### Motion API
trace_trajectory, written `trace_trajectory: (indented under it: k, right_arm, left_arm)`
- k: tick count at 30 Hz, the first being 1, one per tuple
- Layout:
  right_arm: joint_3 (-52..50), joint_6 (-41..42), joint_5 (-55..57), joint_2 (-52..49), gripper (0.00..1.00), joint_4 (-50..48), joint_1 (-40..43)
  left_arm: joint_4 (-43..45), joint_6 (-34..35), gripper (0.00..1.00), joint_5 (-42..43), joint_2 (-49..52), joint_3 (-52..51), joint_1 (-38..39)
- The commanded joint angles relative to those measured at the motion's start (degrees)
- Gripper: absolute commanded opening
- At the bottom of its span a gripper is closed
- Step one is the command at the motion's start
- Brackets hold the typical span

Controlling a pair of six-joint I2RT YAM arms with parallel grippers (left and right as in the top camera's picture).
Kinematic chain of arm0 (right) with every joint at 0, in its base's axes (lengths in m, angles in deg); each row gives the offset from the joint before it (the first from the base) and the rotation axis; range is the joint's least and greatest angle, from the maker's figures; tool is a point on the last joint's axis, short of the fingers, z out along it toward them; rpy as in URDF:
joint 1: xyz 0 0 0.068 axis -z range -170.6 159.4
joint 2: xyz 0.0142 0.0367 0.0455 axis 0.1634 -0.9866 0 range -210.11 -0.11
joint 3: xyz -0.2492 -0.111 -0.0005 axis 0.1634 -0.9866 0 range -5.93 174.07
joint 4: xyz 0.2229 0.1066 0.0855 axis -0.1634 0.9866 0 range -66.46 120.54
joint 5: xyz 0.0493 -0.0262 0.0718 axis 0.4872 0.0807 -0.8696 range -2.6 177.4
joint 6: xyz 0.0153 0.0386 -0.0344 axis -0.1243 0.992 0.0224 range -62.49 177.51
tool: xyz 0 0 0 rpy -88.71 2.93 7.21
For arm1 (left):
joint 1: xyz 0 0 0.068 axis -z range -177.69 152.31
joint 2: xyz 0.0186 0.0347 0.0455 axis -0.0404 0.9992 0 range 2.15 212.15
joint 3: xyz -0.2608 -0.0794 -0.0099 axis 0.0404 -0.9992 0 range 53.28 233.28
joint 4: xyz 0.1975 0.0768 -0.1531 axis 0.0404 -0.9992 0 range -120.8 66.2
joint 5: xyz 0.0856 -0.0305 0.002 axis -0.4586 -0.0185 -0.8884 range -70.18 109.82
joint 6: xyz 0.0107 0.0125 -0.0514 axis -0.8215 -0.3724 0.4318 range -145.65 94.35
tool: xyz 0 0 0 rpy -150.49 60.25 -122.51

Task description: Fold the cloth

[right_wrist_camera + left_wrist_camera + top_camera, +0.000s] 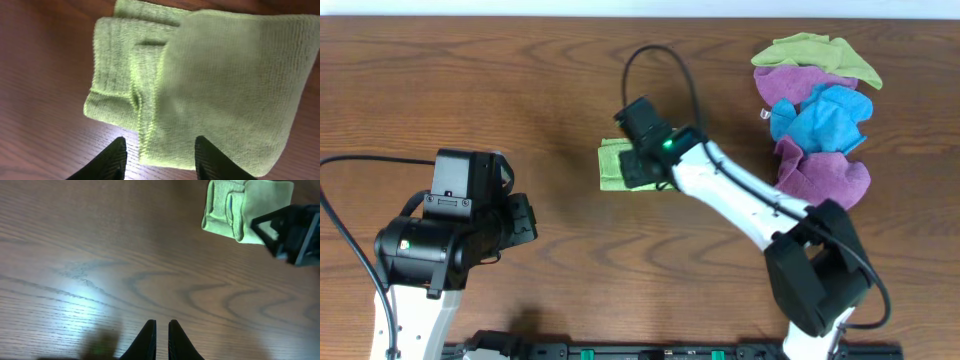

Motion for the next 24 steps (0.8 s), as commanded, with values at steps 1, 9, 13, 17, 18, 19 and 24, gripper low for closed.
trace_trajectory:
  k: [1,9,13,17,18,19,24]
  right_arm:
    - [0.55,-1.75,7.93,0.15,0.46,-0.83,-2.69]
    - [0.55,-1.73,8.0,-4.17,0.47,-3.8,-3.04]
    - [0.55,-1.73,7.98,-5.05,0.48,-4.74,-3.04]
    - [0.55,-1.73,8.0,-6.43,0.48,-5.03,-3.04]
    - [0.55,-1.73,8.02,-6.71,0.48,-5.05,-3.02]
    - [0.55,-1.73,8.37,-7.17,0.48,-5.07,-3.02]
    - [0.55,-1.73,8.92,-7.8,0.45,-6.16,-2.97]
  left_arm:
    - [0.09,-0.15,0.11,1.22,-0.02,0.13,-0.09]
    - [0.11,-0.15,0.11,1.22,-0.02,0.13,-0.09]
    - [0.2,-0.15,0.11,1.22,-0.02,0.13,-0.09]
    - [0.17,-0.15,0.11,1.25,-0.02,0.13,-0.09]
    - [0.17,-0.15,0.11,1.25,-0.02,0.13,-0.09]
    - [0.17,-0.15,0.11,1.25,-0.02,0.13,-0.09]
    - [0.17,-0.15,0.11,1.22,-0.02,0.13,-0.09]
